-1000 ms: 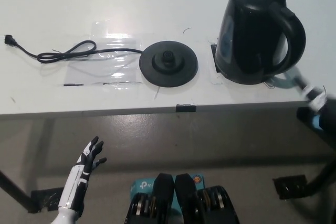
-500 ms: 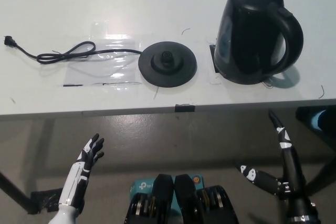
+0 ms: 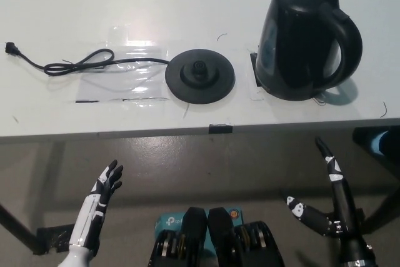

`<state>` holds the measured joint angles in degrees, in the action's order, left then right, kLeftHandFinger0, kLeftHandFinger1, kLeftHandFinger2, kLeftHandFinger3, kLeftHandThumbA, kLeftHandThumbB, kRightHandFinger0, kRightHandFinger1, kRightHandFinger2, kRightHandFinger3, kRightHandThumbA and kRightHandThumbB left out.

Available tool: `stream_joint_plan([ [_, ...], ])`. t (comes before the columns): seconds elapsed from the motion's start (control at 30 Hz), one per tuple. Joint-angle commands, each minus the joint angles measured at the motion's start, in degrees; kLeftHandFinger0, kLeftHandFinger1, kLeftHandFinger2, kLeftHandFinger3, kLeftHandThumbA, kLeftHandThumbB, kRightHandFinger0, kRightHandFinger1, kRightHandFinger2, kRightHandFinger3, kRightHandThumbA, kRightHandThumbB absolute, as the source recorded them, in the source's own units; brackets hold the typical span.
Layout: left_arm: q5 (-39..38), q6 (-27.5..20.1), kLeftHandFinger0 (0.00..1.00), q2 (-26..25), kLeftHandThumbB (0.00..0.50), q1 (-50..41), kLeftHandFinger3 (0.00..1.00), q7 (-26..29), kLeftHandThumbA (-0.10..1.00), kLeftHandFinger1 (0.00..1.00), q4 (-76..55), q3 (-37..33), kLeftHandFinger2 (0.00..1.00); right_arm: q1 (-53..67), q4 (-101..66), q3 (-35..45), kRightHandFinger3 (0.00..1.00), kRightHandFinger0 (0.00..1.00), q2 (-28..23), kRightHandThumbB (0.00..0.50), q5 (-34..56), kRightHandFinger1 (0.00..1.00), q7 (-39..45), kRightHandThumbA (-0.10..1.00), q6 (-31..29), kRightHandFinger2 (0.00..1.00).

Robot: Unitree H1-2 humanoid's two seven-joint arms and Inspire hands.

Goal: Use the right hand to grab the handle of the kettle from the base and place it on the right side

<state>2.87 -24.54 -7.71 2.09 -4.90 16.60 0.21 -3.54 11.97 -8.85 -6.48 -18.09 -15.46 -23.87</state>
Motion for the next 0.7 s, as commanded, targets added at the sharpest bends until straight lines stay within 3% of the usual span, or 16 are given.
stream_joint_plan([
  [0.0,1.0,-2.4,1.0,-0.4,0.5,-0.8,1.0,1.3,1.0,1.0,-1.6,0.3,1.0,0.4,-1.1,-0.4,1.0,1.0,-0.1,0.223,1.8,1.0,1.2,0.8,-3.1,1.0],
  [0.67,1.7,-2.0,1.0,-0.6,0.5,0.1,1.0,1.4,1.0,1.0,-1.5,0.1,1.0,-0.4,-1.3,0.6,1.0,1.0,0.0,0.201,2.3,1.0,1.0,0.78,-3.1,1.0],
])
